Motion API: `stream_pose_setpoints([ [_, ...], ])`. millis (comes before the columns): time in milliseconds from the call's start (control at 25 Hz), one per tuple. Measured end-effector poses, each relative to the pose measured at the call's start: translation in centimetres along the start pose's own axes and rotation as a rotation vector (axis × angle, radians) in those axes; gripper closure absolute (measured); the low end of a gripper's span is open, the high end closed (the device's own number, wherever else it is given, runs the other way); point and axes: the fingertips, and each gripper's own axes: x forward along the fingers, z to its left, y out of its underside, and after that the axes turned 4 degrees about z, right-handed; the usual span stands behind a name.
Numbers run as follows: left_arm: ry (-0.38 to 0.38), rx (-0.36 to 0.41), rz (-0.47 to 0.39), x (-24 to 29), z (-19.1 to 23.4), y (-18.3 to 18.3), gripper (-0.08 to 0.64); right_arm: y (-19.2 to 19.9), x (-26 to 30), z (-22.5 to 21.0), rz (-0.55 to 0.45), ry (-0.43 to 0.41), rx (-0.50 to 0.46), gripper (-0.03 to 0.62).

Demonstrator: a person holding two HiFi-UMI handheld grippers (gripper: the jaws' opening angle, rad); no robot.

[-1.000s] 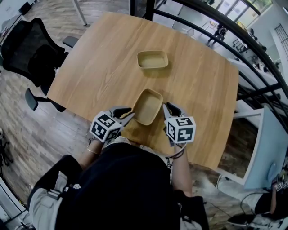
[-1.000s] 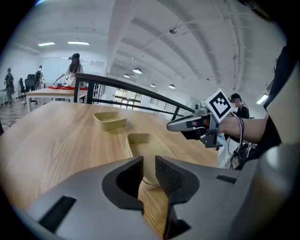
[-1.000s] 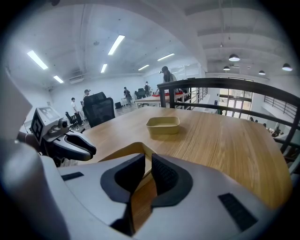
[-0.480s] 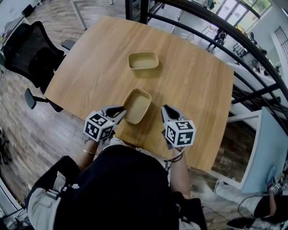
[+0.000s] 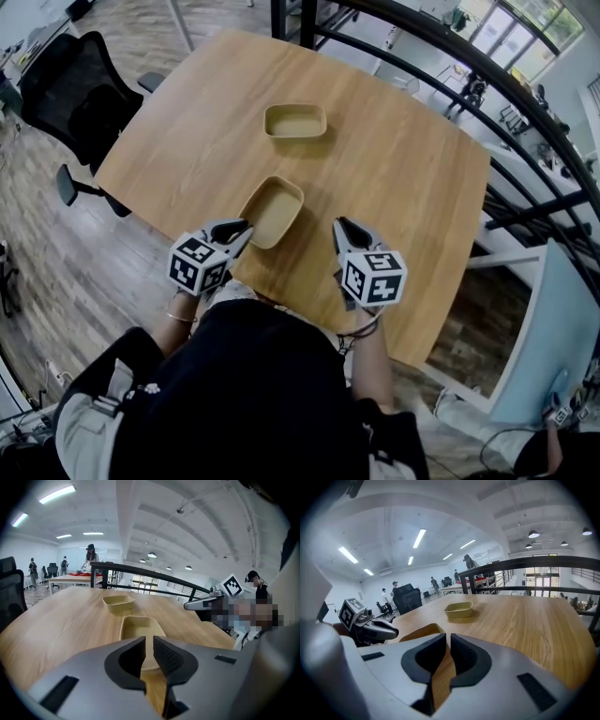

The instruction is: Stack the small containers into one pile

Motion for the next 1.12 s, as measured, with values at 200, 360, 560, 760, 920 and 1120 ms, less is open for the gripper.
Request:
stream_pose_setpoints([
  [200,-0.054,-0.015,0.003,-1.6,1.0,0.0,0.5,-1.1,1.0,0.7,-0.021,-0.046,0.012,0.551],
  [360,-0.087,-0.017,0.001,-2.7,2.6,-0.2,0.5,-1.9,2.2,1.2,-0.039,-0.068,0.027,0.55],
  [560,-0.1,-0.008,-0.005,-2.8,4.6,-1.0,0.499,-2.6,3.1,1.1,-0.05,-0.062,0.037,0.549],
  [760,-0.084,0.026,-0.014,-2.6,6.7,-2.8,0.499,-3.8,3.8,0.6,-0.07,-0.027,0.067,0.549],
  [920,-0.074,0.046,-0.025,-2.4,8.9,-4.4,0.499,-5.3,4.9,0.9,-0.09,-0.002,0.079,0.549],
  [1120,-0.061,0.05,-0.032,-1.7,11.3,-5.7,0.499,-6.0,5.8,0.9,-0.089,0.027,0.09,0.549],
])
